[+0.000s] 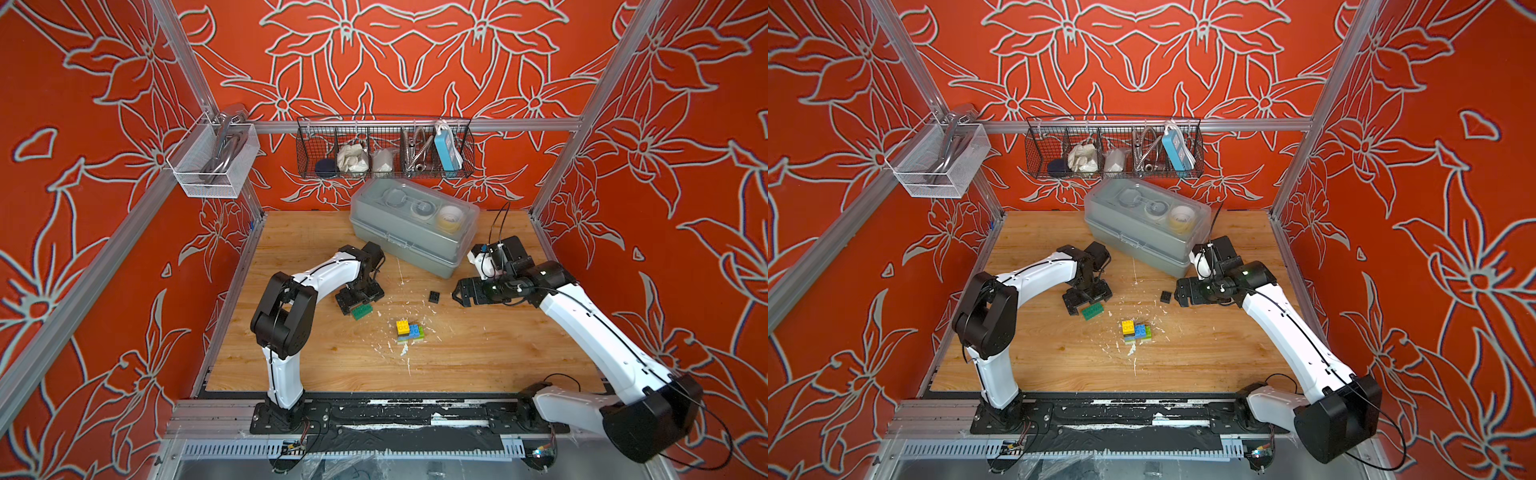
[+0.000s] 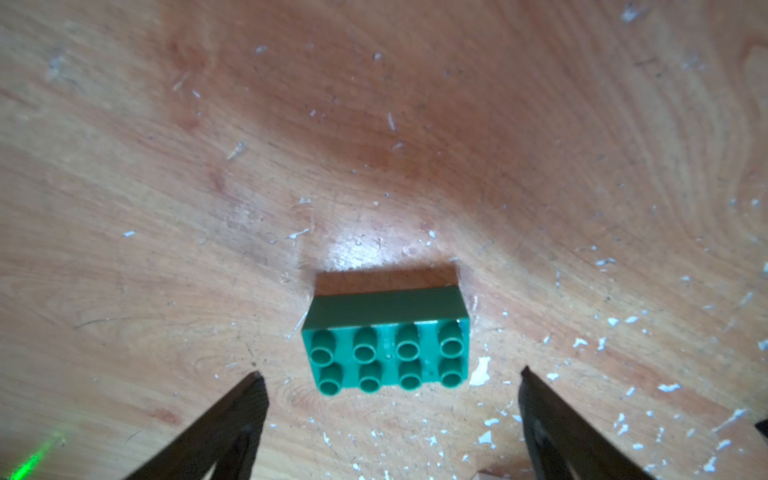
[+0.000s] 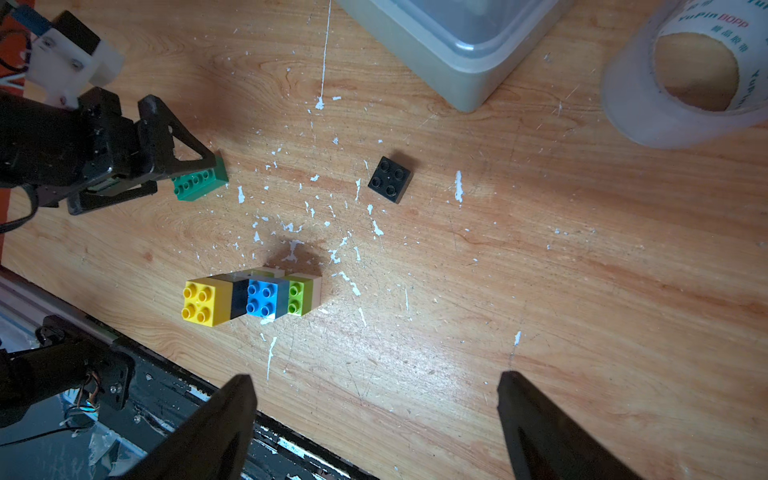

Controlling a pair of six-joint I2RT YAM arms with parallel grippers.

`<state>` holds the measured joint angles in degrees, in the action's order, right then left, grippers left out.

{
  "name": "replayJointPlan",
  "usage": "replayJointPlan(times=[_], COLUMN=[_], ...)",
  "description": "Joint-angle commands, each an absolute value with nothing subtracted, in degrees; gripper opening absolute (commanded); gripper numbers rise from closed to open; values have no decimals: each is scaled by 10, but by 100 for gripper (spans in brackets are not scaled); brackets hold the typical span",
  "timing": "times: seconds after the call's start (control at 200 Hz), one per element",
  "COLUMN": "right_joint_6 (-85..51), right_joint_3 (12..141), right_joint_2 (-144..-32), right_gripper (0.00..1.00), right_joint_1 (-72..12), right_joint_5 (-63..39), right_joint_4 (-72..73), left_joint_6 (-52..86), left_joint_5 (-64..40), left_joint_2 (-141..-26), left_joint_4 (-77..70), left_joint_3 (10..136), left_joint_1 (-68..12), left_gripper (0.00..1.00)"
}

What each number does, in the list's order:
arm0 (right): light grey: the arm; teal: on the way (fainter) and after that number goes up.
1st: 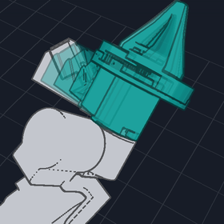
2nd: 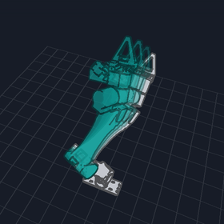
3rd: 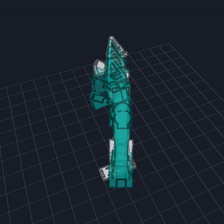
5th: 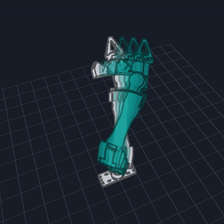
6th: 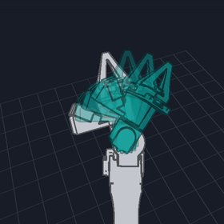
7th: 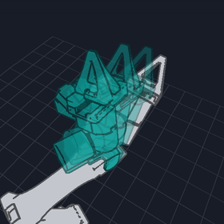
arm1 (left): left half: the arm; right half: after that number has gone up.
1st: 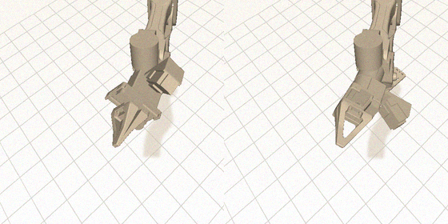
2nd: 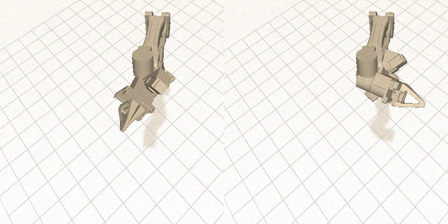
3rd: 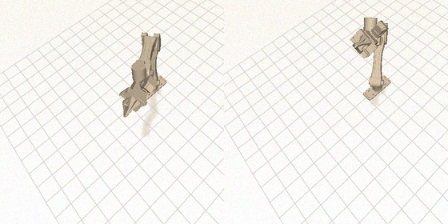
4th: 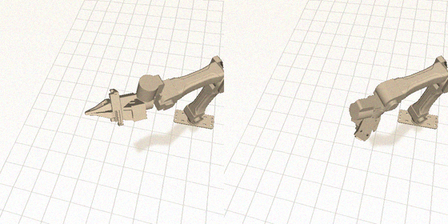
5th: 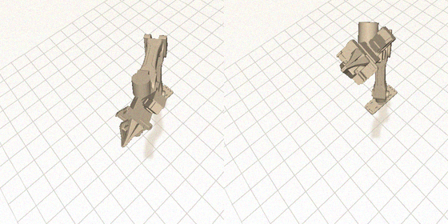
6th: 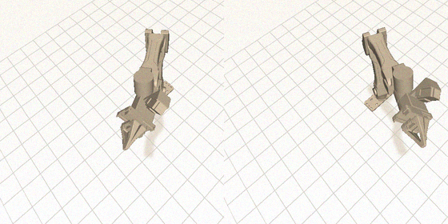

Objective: Assemble a giraffe with lego
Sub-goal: Pick up the lego brick from the center of the board.

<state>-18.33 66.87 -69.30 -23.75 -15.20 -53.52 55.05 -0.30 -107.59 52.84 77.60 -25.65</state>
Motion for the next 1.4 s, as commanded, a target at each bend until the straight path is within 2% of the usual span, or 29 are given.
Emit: replayJointPlan(times=[0.0,0.315,0.515,0.731,0.976,1.151,1.396], right_joint_6=[-175,-173,-146,-125,-129,-144,-157], right_joint_3=[663,663,664,642,621,613,575], right_joint_2=[-692,-693,-688,-649,-634,-636,-608], right_gripper=[96,95,95,96,96,96,96], right_joint_1=[-234,-234,-238,-304,-331,-330,-329], right_joint_5=[-160,-166,-211,-218,-216,-189,-211], right_joint_4=[-530,-529,-514,-500,-492,-500,-462], left_joint_6=[556,548,549,542,522,505,510], left_joint_5=[-17,-23,-29,-39,-23,-7,-16], left_joint_2=[-1081,-1095,-1093,-1096,-1070,-991,-878], left_joint_4=[520,507,499,498,516,553,654], left_joint_3=[758,751,731,733,727,709,747], left_joint_1=[-257,-255,-254,-253,-254,-260,-329], left_gripper=[91,73,62,50,48,49,50])
